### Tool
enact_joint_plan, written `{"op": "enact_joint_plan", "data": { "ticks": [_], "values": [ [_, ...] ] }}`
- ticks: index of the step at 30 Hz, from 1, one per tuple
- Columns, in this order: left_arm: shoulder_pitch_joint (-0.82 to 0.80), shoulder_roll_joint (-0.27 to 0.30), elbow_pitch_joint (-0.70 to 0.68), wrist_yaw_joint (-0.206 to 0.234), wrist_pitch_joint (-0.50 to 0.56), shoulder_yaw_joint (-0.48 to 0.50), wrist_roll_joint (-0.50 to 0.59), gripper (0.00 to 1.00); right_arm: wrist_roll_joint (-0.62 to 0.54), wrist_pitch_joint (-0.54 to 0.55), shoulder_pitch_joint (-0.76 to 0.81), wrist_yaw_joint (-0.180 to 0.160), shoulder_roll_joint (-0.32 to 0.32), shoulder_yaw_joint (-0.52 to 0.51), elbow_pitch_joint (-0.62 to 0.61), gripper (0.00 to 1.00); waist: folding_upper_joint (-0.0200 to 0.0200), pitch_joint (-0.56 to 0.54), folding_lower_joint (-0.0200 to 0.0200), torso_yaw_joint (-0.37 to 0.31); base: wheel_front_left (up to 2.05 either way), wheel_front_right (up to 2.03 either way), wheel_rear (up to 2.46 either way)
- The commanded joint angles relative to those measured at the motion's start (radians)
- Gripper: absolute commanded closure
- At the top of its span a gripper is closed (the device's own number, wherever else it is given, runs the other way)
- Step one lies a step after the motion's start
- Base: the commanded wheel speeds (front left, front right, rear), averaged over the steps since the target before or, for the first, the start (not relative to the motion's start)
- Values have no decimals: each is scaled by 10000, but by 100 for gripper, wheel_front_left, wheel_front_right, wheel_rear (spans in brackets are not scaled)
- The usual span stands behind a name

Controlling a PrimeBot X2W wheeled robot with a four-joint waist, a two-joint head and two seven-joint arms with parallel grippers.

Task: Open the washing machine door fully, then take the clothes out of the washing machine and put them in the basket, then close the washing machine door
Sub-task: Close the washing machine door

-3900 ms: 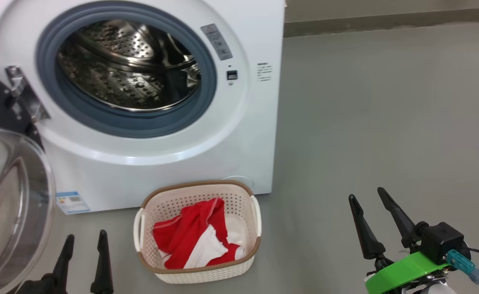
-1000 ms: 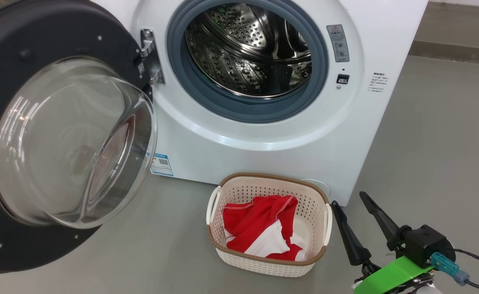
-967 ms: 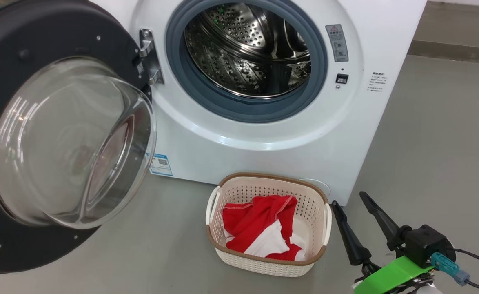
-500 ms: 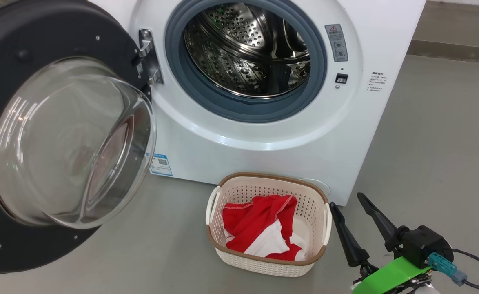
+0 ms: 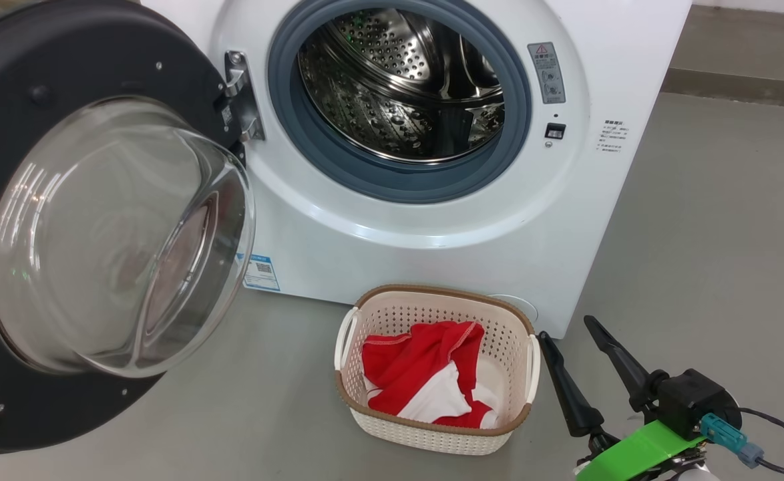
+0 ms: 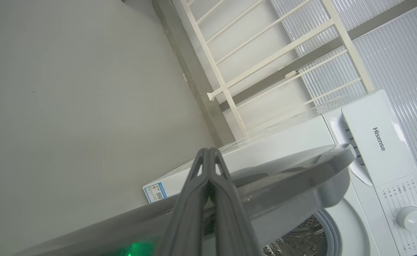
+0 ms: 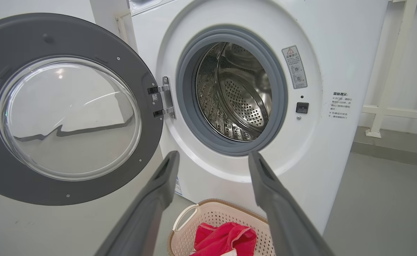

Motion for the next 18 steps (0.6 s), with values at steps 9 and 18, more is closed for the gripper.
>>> {"op": "enact_joint_plan", "data": {
  "ticks": [9,18],
  "values": [
    [726,93,-747,-353,825,102,-422,100,148,-65,-264,63,-22,147,-248,0,0,4,0,1,0,0,0],
    [1213,-434,-1476,-615,1408,-31,-713,100,171,-65,-230,63,35,126,-241,0,0,3,0,87,0,0,0]
  ]
}}
